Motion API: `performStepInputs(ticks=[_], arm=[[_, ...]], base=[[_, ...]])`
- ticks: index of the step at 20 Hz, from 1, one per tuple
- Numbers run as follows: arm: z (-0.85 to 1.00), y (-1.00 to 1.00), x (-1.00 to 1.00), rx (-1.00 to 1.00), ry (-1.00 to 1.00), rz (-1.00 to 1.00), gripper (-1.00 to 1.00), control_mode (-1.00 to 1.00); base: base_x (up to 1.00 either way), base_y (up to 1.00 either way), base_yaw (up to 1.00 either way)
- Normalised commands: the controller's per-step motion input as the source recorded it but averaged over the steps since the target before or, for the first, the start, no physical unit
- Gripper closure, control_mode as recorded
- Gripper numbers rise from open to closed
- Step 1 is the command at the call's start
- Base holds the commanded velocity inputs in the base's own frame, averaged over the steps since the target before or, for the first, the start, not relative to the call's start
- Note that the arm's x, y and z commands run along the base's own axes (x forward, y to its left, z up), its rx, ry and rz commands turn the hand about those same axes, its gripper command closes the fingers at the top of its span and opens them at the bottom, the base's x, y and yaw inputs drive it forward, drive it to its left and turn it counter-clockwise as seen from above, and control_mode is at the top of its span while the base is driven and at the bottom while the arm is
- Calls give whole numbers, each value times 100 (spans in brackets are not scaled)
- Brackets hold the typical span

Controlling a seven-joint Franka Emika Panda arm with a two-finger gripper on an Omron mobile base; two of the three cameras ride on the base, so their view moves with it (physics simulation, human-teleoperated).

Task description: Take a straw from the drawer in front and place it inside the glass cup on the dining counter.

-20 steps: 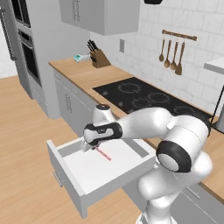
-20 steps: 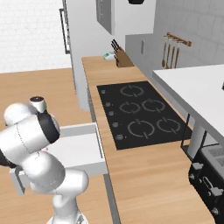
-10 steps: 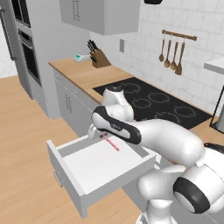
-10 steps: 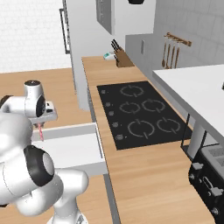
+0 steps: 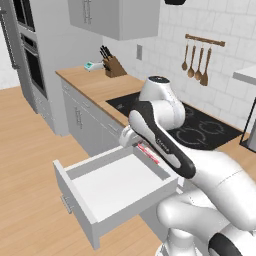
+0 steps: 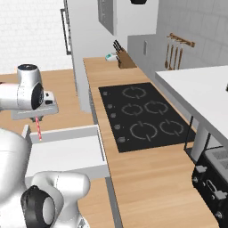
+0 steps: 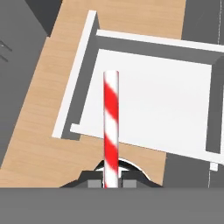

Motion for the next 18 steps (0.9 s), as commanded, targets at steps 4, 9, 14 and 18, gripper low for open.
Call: performStepInputs(ticks=[4, 9, 14, 18], arm=[[47, -46, -68, -1, -3, 0, 100, -100], [4, -28, -36, -5, -9, -2, 100, -100], [0, -10, 0, -4, 0, -2, 100, -100], [0, 0, -8, -1, -1, 0, 100, 100]], base=[[0, 0, 0], [0, 0, 0], [0, 0, 0], [-44, 0, 0]])
